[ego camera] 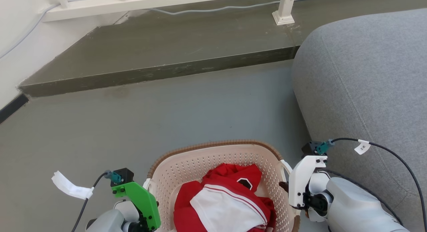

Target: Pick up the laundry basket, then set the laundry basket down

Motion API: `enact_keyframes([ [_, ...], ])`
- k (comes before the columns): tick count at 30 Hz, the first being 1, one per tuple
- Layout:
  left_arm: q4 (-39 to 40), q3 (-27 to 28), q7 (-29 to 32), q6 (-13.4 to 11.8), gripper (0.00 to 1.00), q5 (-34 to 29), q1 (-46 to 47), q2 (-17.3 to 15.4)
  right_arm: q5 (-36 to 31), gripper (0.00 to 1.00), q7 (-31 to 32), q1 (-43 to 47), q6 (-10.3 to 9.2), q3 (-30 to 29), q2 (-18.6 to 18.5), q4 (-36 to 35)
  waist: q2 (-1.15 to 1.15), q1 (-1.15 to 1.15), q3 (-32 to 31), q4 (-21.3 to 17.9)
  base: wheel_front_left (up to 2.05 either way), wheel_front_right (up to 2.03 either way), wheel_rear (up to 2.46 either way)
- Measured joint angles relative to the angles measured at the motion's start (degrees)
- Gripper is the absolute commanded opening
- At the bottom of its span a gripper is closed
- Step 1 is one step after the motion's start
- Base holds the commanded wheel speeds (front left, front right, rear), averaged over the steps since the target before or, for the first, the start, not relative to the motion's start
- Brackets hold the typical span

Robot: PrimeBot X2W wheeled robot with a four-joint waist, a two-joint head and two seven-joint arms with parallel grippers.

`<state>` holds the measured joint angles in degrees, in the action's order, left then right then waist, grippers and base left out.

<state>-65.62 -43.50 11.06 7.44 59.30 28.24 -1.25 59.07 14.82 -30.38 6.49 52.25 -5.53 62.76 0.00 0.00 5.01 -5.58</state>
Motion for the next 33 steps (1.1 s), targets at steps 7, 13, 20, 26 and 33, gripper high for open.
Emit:
enact_keyframes([
  [7, -0.3, -0.5, 0.5, 0.0, 0.00, 0.4, 0.0, 0.0, 0.5, 0.00, 0.6, 0.0, 0.00, 0.6, -0.2, -0.1, 0.00, 0.00, -0.4, -0.1, 0.00, 0.00, 0.00],
  [13, -0.5, -0.8, 0.6, 0.0, 0.00, 0.5, 0.0, 0.1, 1.1, 0.00, 0.9, 0.0, -0.01, 1.1, -0.4, -0.3, 0.00, 0.00, -0.4, -0.2, 0.00, 0.00, 0.00],
  [20, -0.5, -0.9, 0.6, 0.0, 0.00, 1.0, 0.1, 0.1, 1.5, 0.00, 0.9, 0.0, -0.01, 1.5, -0.5, -0.5, 0.00, 0.00, 0.0, -0.3, 0.00, 0.00, 0.00],
  [26, -0.5, -1.1, 0.6, 0.0, 0.00, 1.3, 0.1, 0.1, 2.0, 0.00, 0.9, -0.1, -0.01, 2.0, -0.8, -0.7, 0.00, 0.00, 0.3, -0.4, 0.00, 0.00, 0.00],
  [33, -0.5, -1.2, 0.5, 0.0, 0.00, 1.5, 0.8, 0.1, 2.1, 0.00, 0.9, -0.7, -0.01, 2.3, -1.1, -1.1, 0.00, 0.00, 1.3, -0.4, 0.00, 0.00, 0.00],
])
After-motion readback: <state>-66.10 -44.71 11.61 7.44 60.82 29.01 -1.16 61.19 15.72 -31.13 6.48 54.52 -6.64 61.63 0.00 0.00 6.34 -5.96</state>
